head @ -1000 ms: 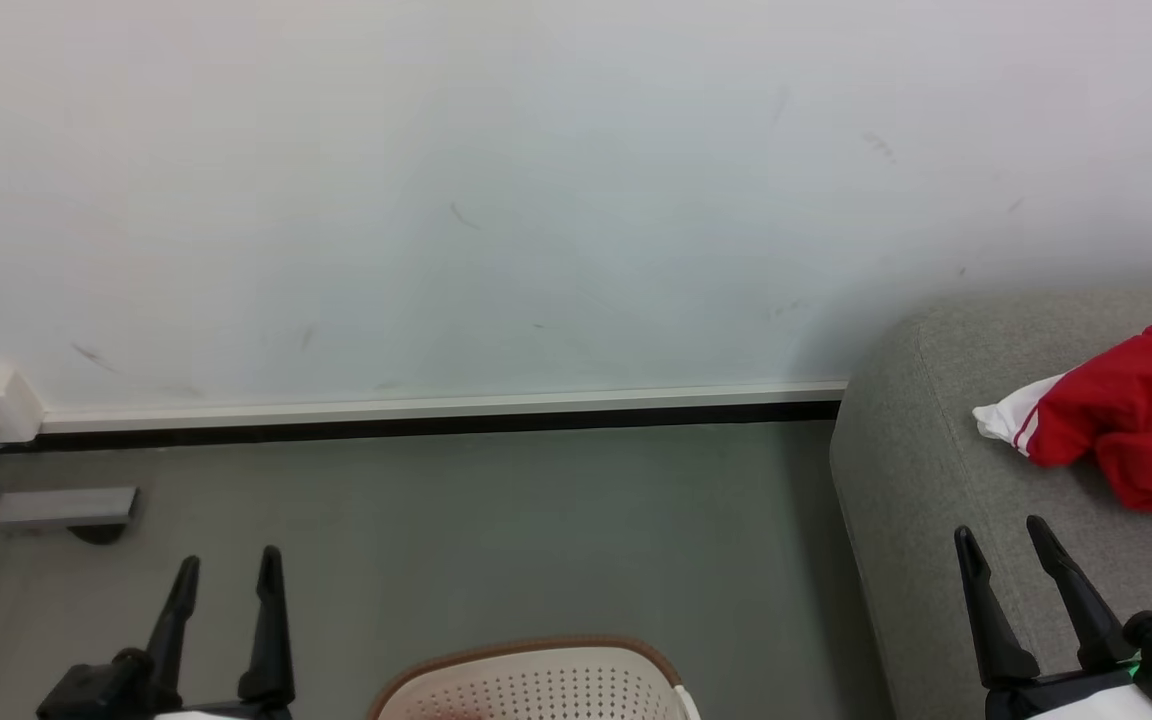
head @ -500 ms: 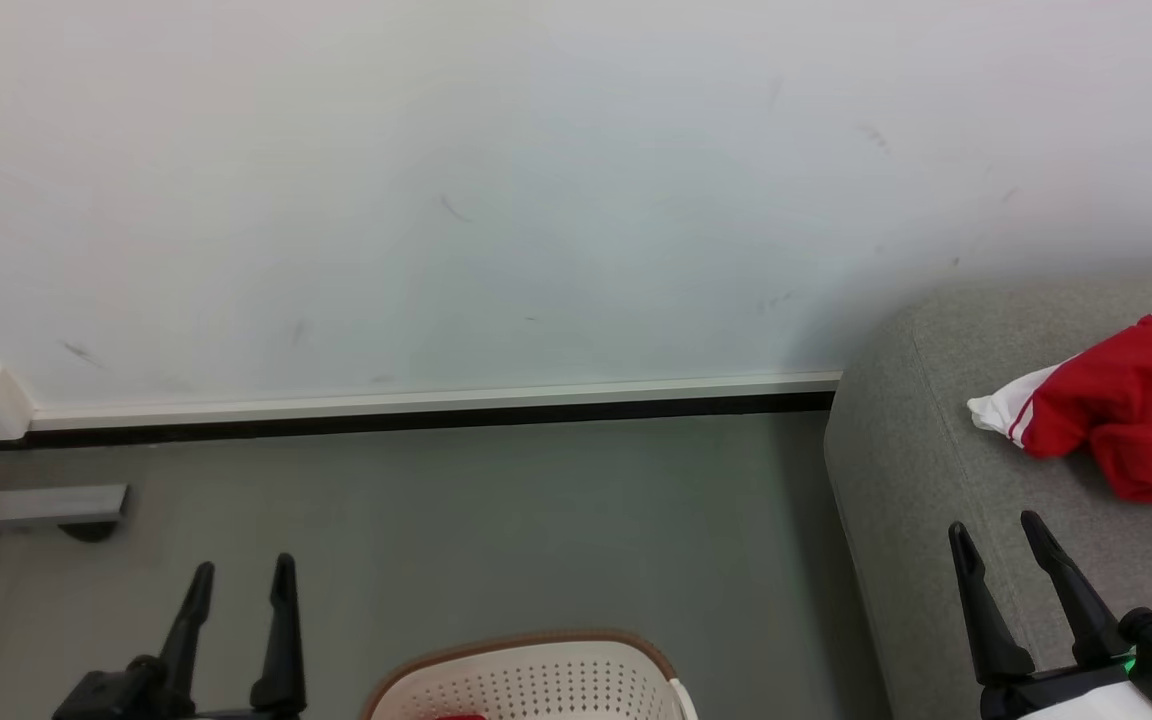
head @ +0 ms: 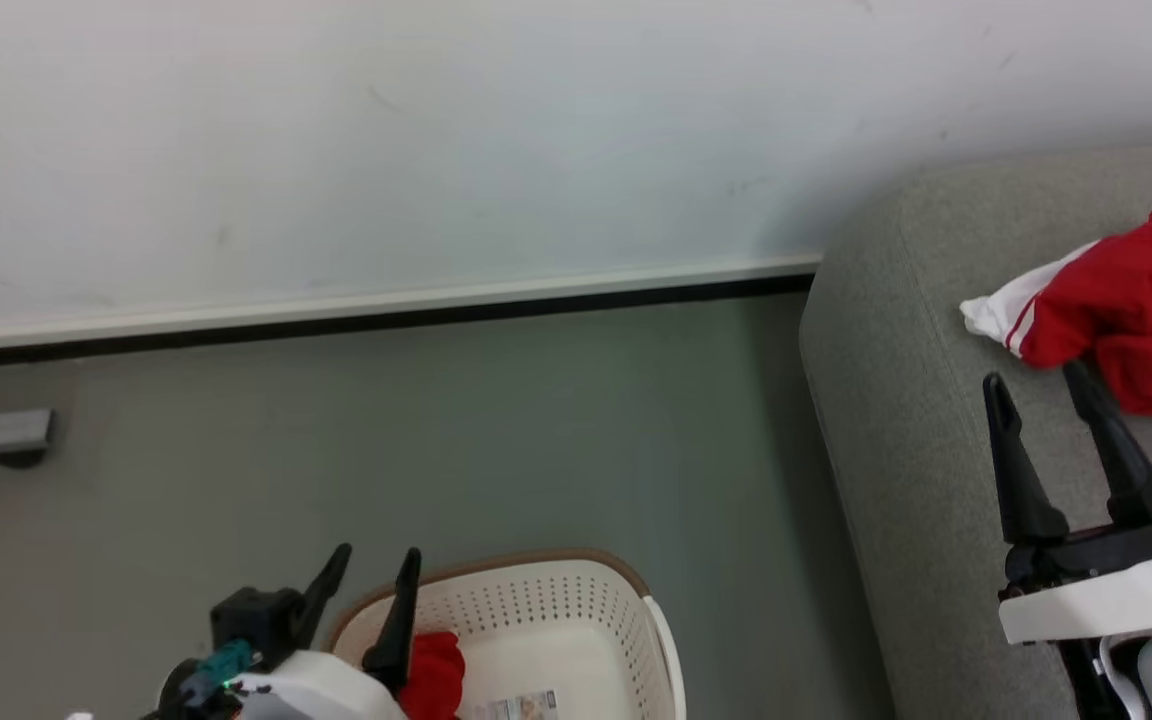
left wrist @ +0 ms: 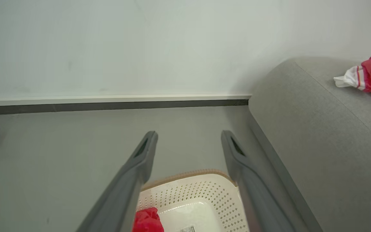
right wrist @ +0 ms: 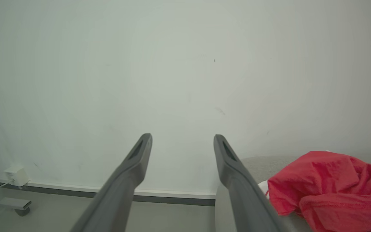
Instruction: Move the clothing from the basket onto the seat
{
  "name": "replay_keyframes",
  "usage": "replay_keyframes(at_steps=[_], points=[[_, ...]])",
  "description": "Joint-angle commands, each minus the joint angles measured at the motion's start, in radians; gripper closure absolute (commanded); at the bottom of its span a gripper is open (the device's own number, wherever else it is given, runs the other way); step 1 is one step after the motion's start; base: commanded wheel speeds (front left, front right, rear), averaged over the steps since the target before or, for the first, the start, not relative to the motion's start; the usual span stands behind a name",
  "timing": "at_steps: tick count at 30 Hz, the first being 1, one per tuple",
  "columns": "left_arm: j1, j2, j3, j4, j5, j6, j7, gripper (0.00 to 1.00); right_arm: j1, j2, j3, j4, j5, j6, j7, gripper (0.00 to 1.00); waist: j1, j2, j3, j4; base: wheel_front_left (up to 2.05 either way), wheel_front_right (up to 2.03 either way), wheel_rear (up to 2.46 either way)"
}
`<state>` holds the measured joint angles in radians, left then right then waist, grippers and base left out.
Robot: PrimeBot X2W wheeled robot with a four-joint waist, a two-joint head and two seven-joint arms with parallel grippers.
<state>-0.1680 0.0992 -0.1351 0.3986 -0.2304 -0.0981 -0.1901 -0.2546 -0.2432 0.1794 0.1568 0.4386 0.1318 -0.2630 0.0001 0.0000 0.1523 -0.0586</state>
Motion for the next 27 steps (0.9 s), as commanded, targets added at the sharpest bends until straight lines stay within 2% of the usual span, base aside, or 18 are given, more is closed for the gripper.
replay_keyframes(at_steps=[1, 12, 18, 27], points=[[-0.039, 0.005, -0.012, 0.045, 0.012, -0.007, 0.008, 0.0, -0.03, -0.002, -0.007, -0.01, 0.009, -0.002, -0.001, 0.0, -0.0001, 0.0, 0.079, -0.031, 0.0, 0.0, 0.0], [-0.276, 0.015, -0.158, 0.428, 0.047, -0.03, 0.052, 0.0, -0.199, -0.003, -0.046, -0.081, 0.015, -0.002, -0.001, 0.0, -0.0001, 0.0, 0.295, -0.085, 0.0, 0.0, 0.0], [-0.402, 0.036, -0.276, 0.64, 0.086, -0.033, 0.13, 0.0, -0.3, -0.015, -0.056, -0.112, 0.009, -0.002, -0.001, 0.0, -0.0001, 0.0, 0.41, -0.105, 0.0, 0.0, 0.0], [-0.53, 0.079, -0.431, 0.819, 0.113, -0.031, 0.23, 0.0, -0.409, -0.023, -0.058, -0.155, -0.002, -0.002, -0.001, 0.0, -0.0001, 0.0, 0.534, -0.144, 0.0, 0.0, 0.0]])
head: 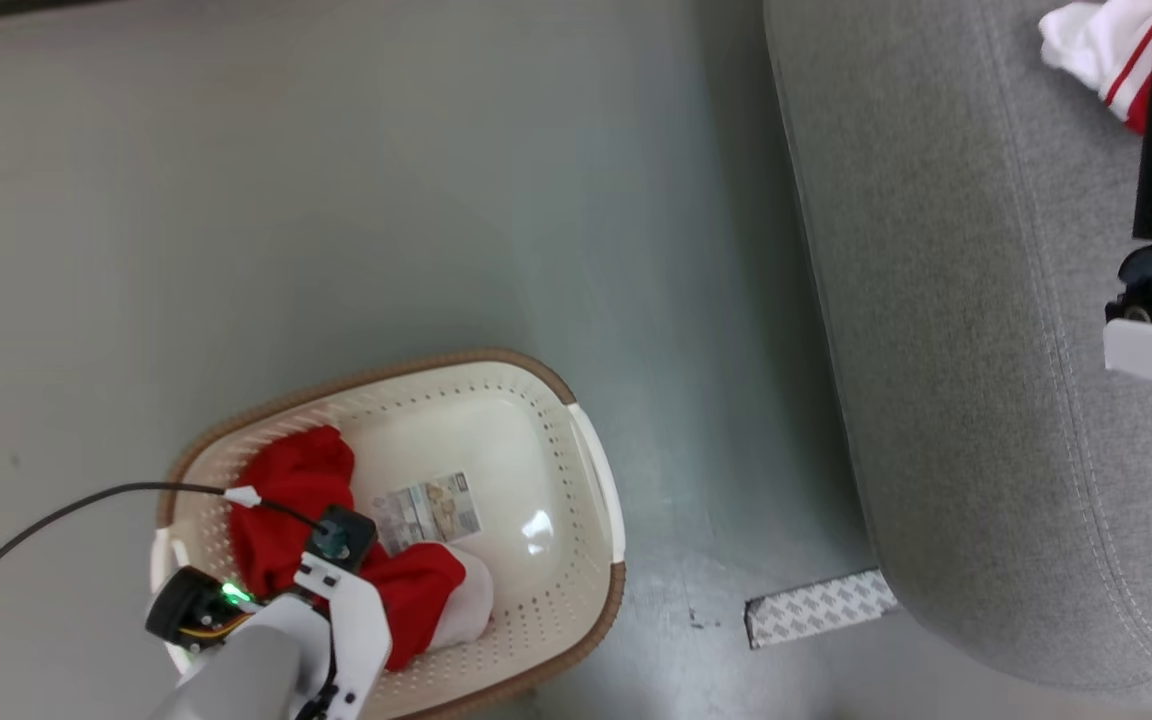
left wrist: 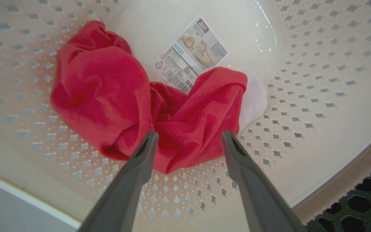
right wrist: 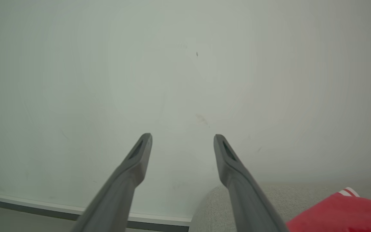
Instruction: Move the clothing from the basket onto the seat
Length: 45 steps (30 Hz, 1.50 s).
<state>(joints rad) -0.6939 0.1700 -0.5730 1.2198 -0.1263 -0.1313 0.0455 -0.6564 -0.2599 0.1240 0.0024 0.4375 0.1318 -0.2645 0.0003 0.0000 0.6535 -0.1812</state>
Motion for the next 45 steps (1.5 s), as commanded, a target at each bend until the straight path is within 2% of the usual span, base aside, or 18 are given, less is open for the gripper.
replay_keyframes(at_steps=[1, 12, 21, 28, 29, 30, 37, 45], points=[[-0.015, 0.013, -0.008, 0.008, 0.004, 0.002, 0.01, 0.0, -0.018, -0.006, -0.004, -0.007, -0.001, -0.002, 0.0, 0.0, -0.0003, 0.0, 0.047, -0.027, 0.0, 0.0, 0.0], [-0.09, 0.076, -0.169, 0.052, 0.003, 0.002, 0.085, 0.0, -0.093, 0.017, 0.0, -0.058, -0.005, -0.002, 0.0, 0.0, -0.0003, 0.0, 0.182, -0.08, 0.0, 0.0, 0.0], [-0.149, 0.135, -0.232, 0.062, -0.006, 0.002, 0.077, 0.0, -0.12, 0.049, -0.002, -0.085, -0.001, -0.002, 0.0, 0.0, -0.0003, 0.0, 0.277, -0.126, 0.0, 0.0, 0.0], [-0.172, 0.164, -0.307, 0.067, -0.02, 0.002, 0.078, 0.0, -0.126, 0.059, -0.005, -0.091, -0.003, -0.002, 0.0, 0.0, -0.0003, 0.0, 0.31, -0.144, 0.0, 0.0, 0.0], [-0.174, 0.167, -0.311, 0.068, -0.025, 0.002, 0.077, 0.65, -0.127, 0.06, -0.005, -0.091, -0.003, -0.002, 0.0, 0.0, -0.0003, 0.0, 0.312, -0.146, 0.0, 0.0, 0.0], [-0.178, 0.17, -0.312, 0.068, -0.034, 0.002, 0.066, 1.0, -0.126, 0.061, -0.006, -0.091, -0.003, -0.002, 0.0, 0.0, -0.0003, 0.0, 0.314, -0.147, 0.0, 0.0, 0.0], [-0.158, 0.158, -0.329, 0.069, -0.074, 0.002, 0.006, 1.0, -0.12, 0.079, -0.004, -0.073, -0.01, -0.002, 0.0, 0.0, -0.0003, 0.0, 0.276, -0.139, 0.0, 0.0, 0.0], [-0.094, 0.069, -0.318, 0.07, -0.136, 0.002, -0.055, 1.0, -0.068, 0.042, -0.011, -0.038, -0.025, -0.002, 0.0, 0.0, -0.0003, 0.0, 0.086, -0.081, 0.0, 0.0, 0.0]])
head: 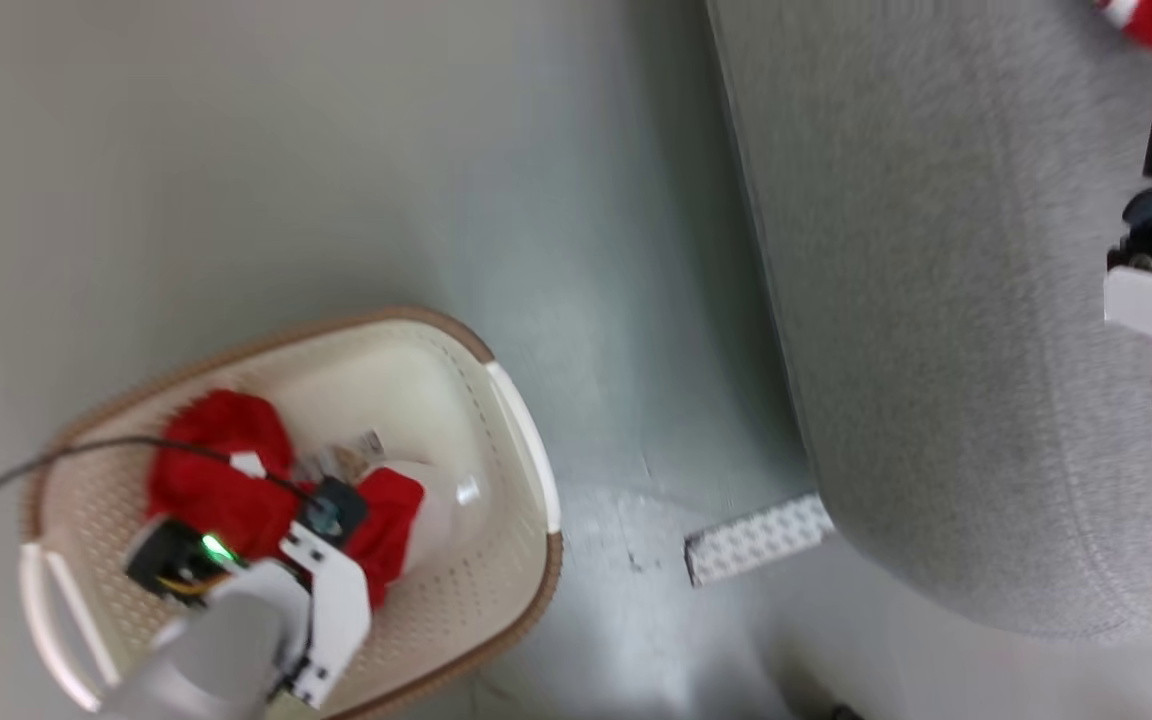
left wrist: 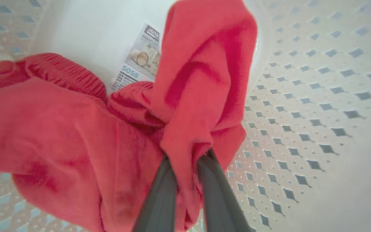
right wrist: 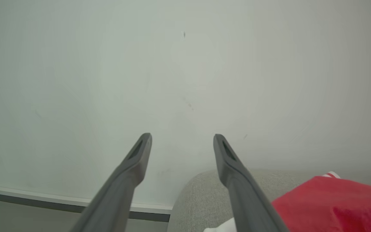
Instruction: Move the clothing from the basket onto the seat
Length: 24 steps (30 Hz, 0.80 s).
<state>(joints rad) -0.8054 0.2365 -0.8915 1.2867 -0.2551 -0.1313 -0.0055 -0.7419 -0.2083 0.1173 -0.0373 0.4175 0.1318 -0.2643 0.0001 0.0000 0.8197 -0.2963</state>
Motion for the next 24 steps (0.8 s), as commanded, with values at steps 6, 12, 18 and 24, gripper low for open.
replay_keyframes(at_steps=[6, 12, 18, 24], points=[[0.098, -0.077, -0.017, -0.025, -0.102, 0.002, -0.115, 1.0, 0.101, -0.05, 0.005, 0.056, -0.008, -0.002, 0.0, 0.0, -0.0001, 0.0, -0.284, 0.099, 0.0, 0.0, 0.0], [0.159, -0.134, -0.074, -0.085, -0.2, 0.002, -0.199, 1.0, 0.219, -0.08, 0.011, 0.107, 0.02, -0.002, 0.0, 0.0, -0.0001, 0.0, -0.469, 0.176, 0.0, 0.0, 0.0], [0.18, -0.142, -0.117, -0.174, -0.277, 0.002, -0.245, 1.0, 0.327, -0.085, 0.016, 0.143, 0.042, -0.002, 0.0, 0.0, -0.0001, 0.0, -0.615, 0.234, 0.0, 0.0, 0.0], [0.193, -0.099, -0.05, -0.331, -0.31, 0.013, -0.26, 1.0, 0.403, -0.077, 0.036, 0.162, 0.052, -0.002, 0.0, 0.0, -0.0001, 0.0, -0.717, 0.265, 0.0, 0.0, 0.0]])
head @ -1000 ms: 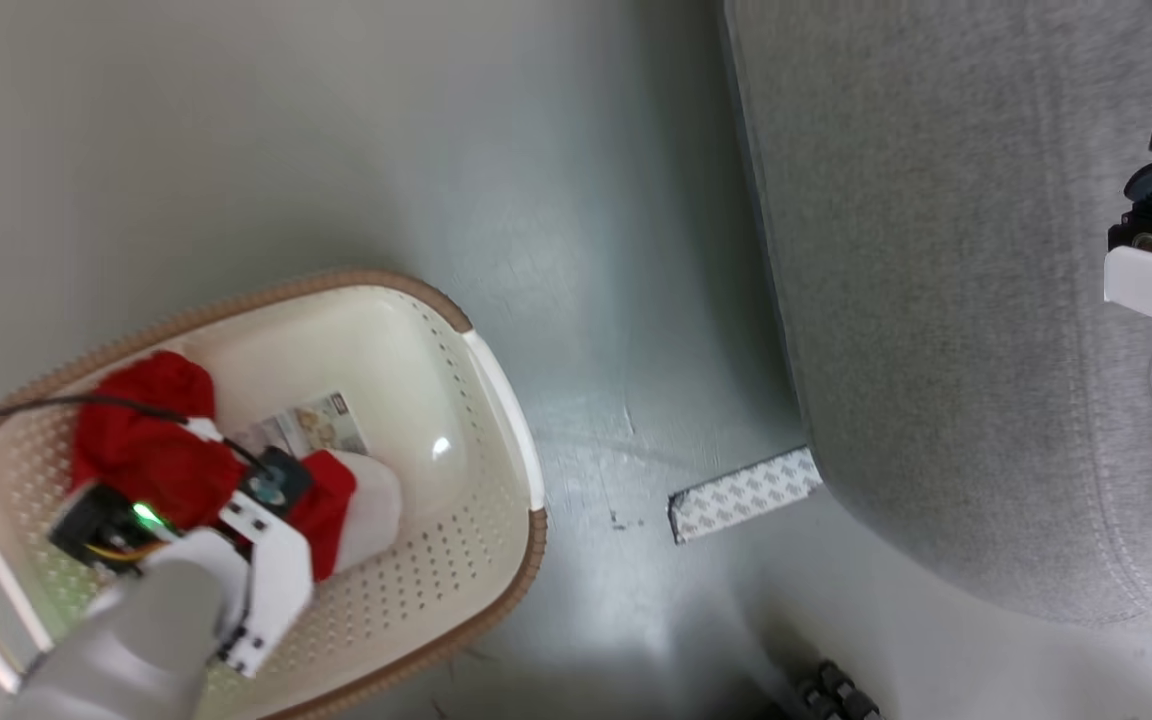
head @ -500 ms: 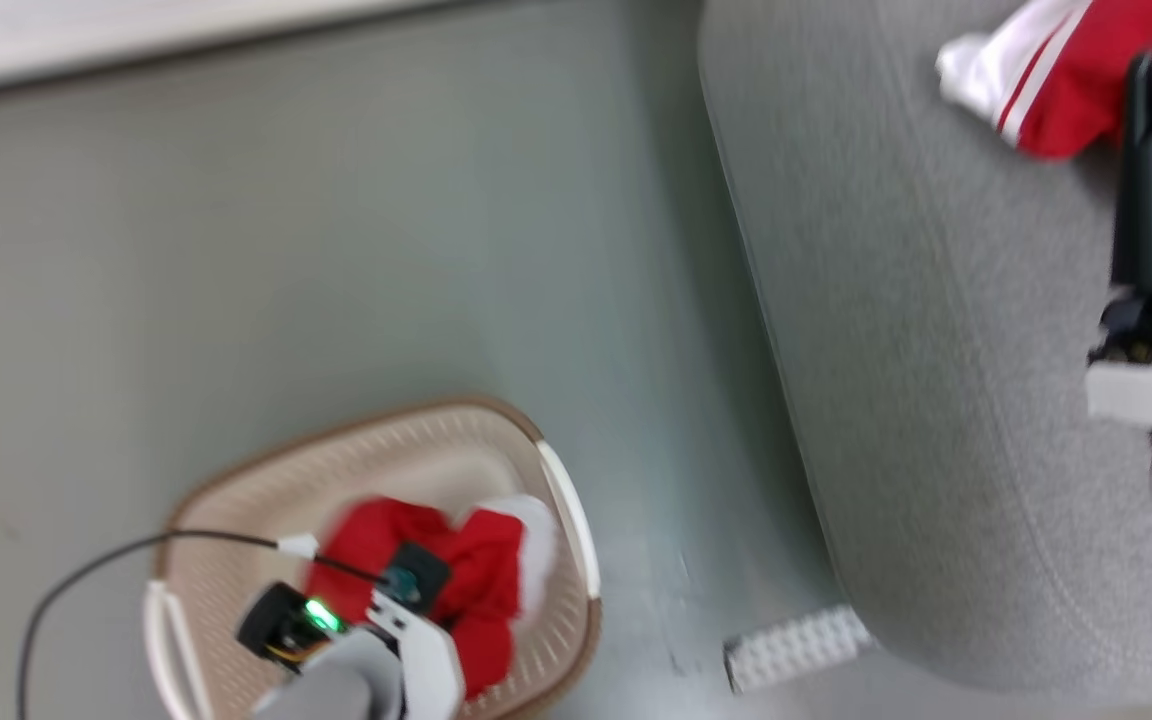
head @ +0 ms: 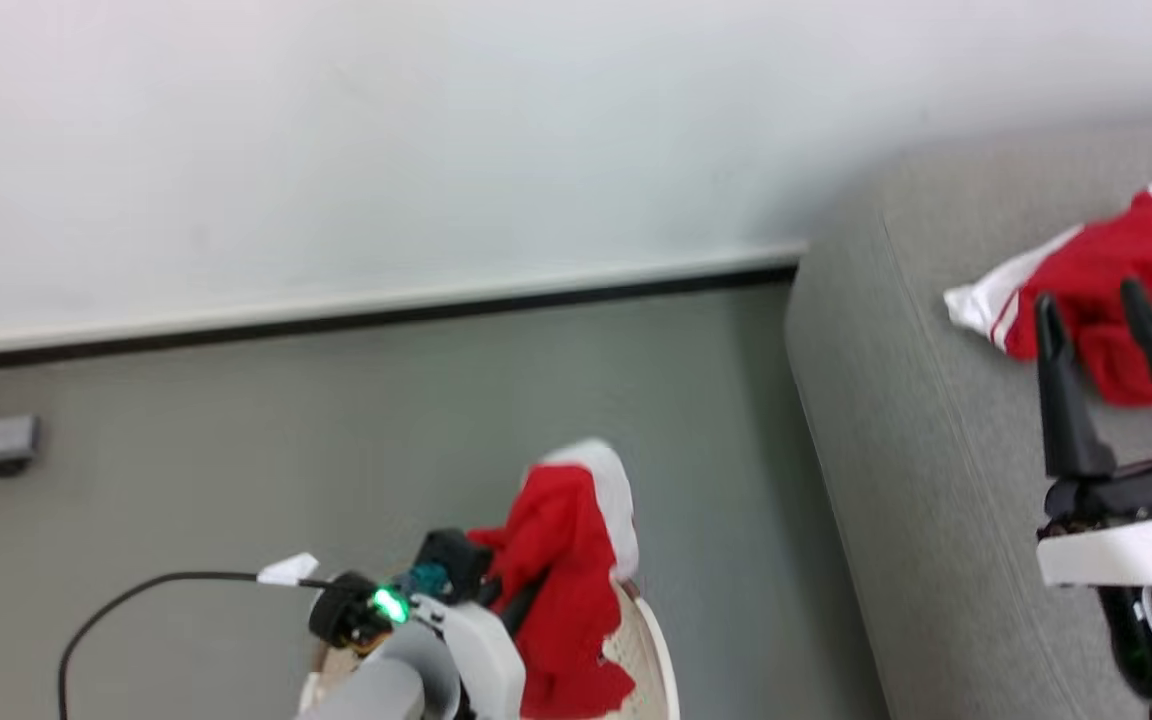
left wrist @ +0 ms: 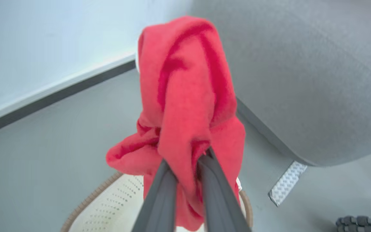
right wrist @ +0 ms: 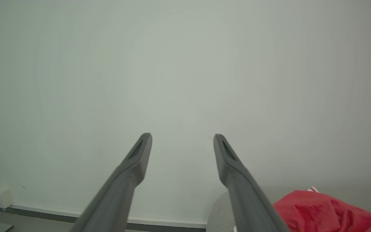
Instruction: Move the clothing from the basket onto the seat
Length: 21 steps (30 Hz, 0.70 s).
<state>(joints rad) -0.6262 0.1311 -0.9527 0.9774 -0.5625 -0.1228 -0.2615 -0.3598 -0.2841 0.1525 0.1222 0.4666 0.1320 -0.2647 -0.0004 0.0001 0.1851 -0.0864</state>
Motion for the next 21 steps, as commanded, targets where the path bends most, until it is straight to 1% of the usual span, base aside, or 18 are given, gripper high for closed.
replay_keyframes(at_steps=[1, 2, 3, 5, 9, 12, 21], points=[[0.027, 0.018, 0.027, -0.062, 0.002, 0.014, -0.004, 1.0, 0.033, 0.002, 0.002, 0.006, 0.005, -0.002, 0.001, 0.0, 0.0004, -0.0001, -0.097, 0.06, 0.0, 0.0, 0.0], [0.04, 0.031, 0.044, -0.1, 0.005, 0.021, -0.003, 1.0, 0.045, 0.006, 0.005, 0.008, 0.008, -0.003, 0.001, 0.0, 0.0004, -0.0001, -0.111, 0.063, 0.0, 0.0, 0.0], [0.04, 0.031, 0.044, -0.1, 0.005, 0.021, -0.003, 1.0, 0.045, 0.006, 0.005, 0.008, 0.008, -0.003, 0.001, 0.0, 0.0004, -0.0001, -0.111, 0.063, 0.0, 0.0, 0.0], [0.057, 0.056, 0.075, -0.171, 0.011, 0.038, -0.003, 1.0, 0.068, 0.013, 0.015, 0.012, 0.011, -0.002, 0.001, 0.0, 0.0004, -0.0001, -0.134, 0.069, 0.0, 0.0, 0.0], [0.077, 0.086, 0.117, -0.303, 0.008, 0.067, -0.003, 1.0, 0.118, 0.02, 0.033, 0.026, 0.018, -0.003, 0.001, 0.0, 0.0004, -0.0001, -0.184, 0.083, 0.0, 0.0, 0.0], [0.076, 0.114, 0.148, -0.41, -0.007, 0.094, -0.002, 1.0, 0.145, 0.03, 0.046, 0.029, 0.024, -0.002, 0.001, 0.0, 0.0004, -0.0001, -0.202, 0.09, 0.0, 0.0, 0.0], [0.051, 0.197, 0.228, -0.729, -0.053, 0.169, 0.079, 1.0, 0.192, 0.053, 0.102, 0.035, 0.032, -0.002, 0.001, 0.0, 0.0004, -0.0001, -0.23, 0.093, 0.0, 0.0, 0.0]])
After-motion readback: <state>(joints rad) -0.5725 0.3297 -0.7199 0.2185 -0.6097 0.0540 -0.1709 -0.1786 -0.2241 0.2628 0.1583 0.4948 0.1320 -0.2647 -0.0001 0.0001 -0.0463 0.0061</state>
